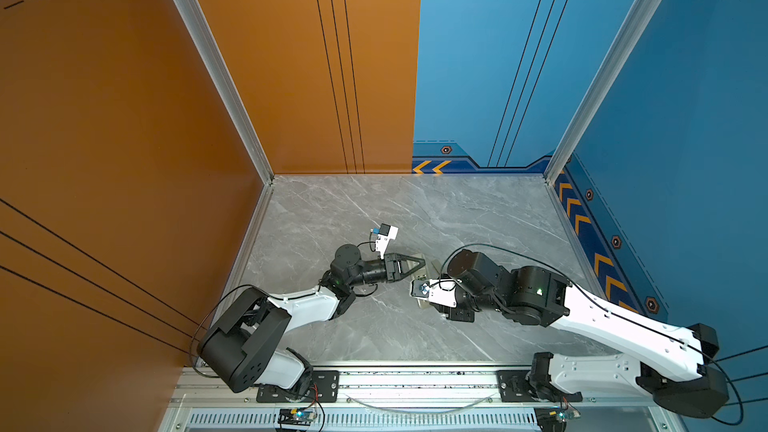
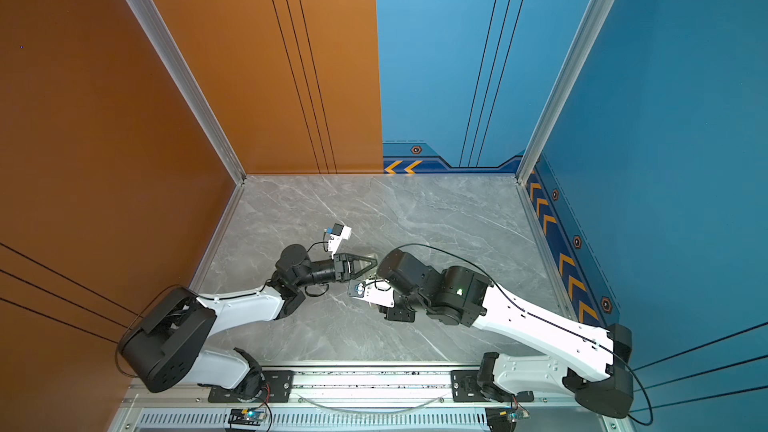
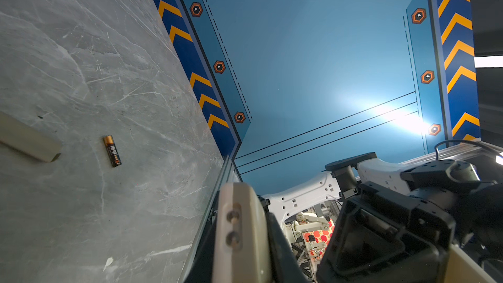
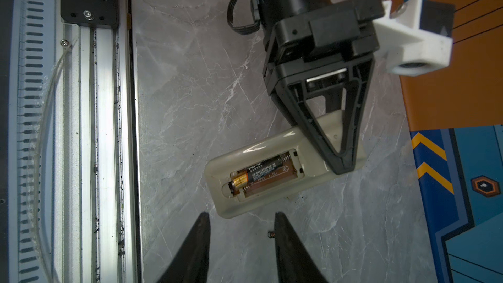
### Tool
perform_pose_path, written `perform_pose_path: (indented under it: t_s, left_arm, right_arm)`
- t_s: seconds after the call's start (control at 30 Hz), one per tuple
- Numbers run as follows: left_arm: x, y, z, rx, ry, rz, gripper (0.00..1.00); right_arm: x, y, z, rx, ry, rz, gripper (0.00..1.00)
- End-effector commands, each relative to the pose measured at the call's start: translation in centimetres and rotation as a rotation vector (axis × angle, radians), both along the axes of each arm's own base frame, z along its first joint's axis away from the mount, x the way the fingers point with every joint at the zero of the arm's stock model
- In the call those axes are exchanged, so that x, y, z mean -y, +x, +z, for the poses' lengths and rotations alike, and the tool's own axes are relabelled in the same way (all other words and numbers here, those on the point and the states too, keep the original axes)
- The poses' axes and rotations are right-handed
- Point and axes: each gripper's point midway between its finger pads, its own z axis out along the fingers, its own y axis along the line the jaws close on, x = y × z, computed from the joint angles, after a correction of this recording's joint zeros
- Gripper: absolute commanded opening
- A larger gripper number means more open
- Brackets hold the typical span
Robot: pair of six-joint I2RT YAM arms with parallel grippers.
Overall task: Load the batteries into the remote control
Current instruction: 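Raise the right gripper and reposition it over the seated battery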
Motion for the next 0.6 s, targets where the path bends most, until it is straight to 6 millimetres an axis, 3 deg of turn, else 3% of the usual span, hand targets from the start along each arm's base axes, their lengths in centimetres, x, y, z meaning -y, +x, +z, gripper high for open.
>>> perform_pose_path:
  t_s: [0.0,0.23,0.57]
  left_arm:
    - [0.2,-0.8,1.8,0.049,-0.017,-0.04,0.0]
    - [0.1,-1.4,1.6,0.04,0.004,-0.062,0.0]
    - [0.3,-2.3,1.6,0.026,0.025,-0.124,0.0]
  right_arm:
    - [0.0,-0.6,0.2,0.008,-0.039,0.041,0.34]
    - [-0.4,-0.8,-0.7,0.022,-0.121,0.062,0.35]
    - [-0.8,-1.0,-0.9,0.039,-0.181,0.079,0.28]
